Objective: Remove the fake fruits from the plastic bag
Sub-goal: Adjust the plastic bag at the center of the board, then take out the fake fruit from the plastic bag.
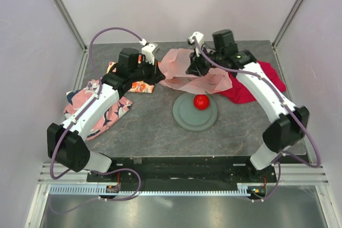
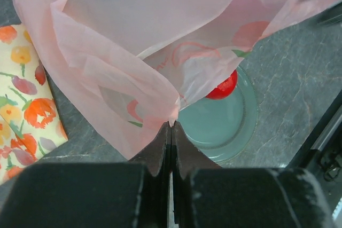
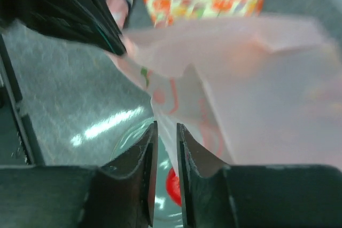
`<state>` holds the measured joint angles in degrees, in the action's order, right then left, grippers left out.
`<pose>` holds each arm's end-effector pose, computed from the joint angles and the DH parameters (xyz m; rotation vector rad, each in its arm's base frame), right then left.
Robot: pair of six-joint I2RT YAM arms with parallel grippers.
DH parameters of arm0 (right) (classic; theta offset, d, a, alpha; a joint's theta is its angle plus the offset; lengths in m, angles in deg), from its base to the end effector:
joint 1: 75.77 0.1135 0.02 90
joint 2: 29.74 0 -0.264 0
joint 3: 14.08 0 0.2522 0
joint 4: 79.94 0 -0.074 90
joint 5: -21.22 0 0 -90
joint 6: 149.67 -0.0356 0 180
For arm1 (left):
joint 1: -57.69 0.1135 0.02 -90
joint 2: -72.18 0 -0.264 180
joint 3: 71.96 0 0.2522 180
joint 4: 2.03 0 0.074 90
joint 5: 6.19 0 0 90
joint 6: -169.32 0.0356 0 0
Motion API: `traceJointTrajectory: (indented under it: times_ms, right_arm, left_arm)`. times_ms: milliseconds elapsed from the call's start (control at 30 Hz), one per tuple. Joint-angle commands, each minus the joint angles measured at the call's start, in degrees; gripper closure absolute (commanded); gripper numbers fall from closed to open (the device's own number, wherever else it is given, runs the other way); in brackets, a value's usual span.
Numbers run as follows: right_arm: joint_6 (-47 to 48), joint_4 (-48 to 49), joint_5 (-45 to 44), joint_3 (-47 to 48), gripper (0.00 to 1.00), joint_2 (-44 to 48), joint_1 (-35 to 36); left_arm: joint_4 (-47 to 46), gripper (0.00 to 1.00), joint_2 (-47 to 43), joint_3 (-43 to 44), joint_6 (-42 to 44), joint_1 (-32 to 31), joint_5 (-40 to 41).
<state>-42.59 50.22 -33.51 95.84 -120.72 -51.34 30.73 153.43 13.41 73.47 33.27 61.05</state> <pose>0.3115 0.1641 0.4064 -1.0708 1.7842 0.7241 0.2904 -0.1470 0.3413 0.5850 2.0276 -0.7317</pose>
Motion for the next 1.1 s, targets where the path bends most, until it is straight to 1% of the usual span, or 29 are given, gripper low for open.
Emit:
traceJointTrajectory:
  times_ms: [0,200,300,400,433,500,600,633,667,700,733,767,800,867,1067]
  right_arm:
    - [0.3,-3.8,2.9,-1.1,0.75,-4.5,1.3]
    - [0.8,-3.9,1.7,-1.9,0.78,-8.5,3.2]
    - [-0.1,-3.0,-1.2,-1.7,0.8,-11.6,4.0]
    - [-4.2,0.3,-6.1,-1.2,0.79,-15.5,4.2]
    - [-5.4,2.0,-9.3,-0.3,0.8,-16.6,4.4]
    - [-7.6,3.3,-11.8,1.0,0.79,-19.9,4.4]
    - [-10.2,5.0,-15.1,6.9,0.77,-25.8,4.4]
    - [-10.5,5.5,-15.1,9.6,0.74,-26.9,4.5]
    - [-10.9,5.7,-15.7,11.1,0.68,-29.1,4.7]
    - [-11.0,6.0,-15.5,12.4,0.64,-30.3,4.8]
    - [-10.8,6.1,-15.6,14.9,0.56,-31.4,5.1]
    - [-10.7,6.2,-15.9,16.2,0.35,-33.4,5.4]
    - [-10.4,6.2,-17.2,17.4,0.29,-34.3,5.8]
    - [-8.8,5.8,-17.6,20.6,0.22,-37.0,6.9]
    - [-7.4,6.0,-25.1,27.8,0.1,-43.6,9.7]
  left_arm:
    - [-3.4,0.98,-0.4,1.8,-7.0,0.6,0.2]
    - [-4.5,0.98,0.2,2.5,-9.1,0.9,-0.8]
    - [-4.8,0.98,0.7,2.8,-10.6,1.0,-1.4]
    - [-4.7,0.98,1.0,3.1,-11.8,1.4,-2.7]
    - [-4.7,0.98,0.9,3.1,-12.0,1.5,-3.2]
    - [-4.4,0.98,0.7,2.9,-12.3,1.9,-4.6]
    - [-3.4,0.98,-0.5,1.8,-12.1,2.4,-6.0]
    - [-3.2,0.98,-0.8,1.3,-12.1,2.6,-6.2]
    - [-2.9,0.98,-1.5,0.9,-12.1,2.9,-6.7]
    - [-2.8,0.98,-1.7,-0.1,-12.0,3.4,-7.4]
    - [-2.5,0.98,-2.0,-0.4,-12.0,3.7,-7.7]
    - [-2.2,0.98,-2.1,-0.8,-11.9,4.0,-8.0]
    - [-1.8,0.98,-2.4,-1.5,-11.4,4.6,-8.3]
    - [-1.0,0.98,-2.4,-1.9,-11.3,5.0,-8.3]
    - [-2.5,0.98,-1.0,-2.0,-15.5,7.5,-15.9]
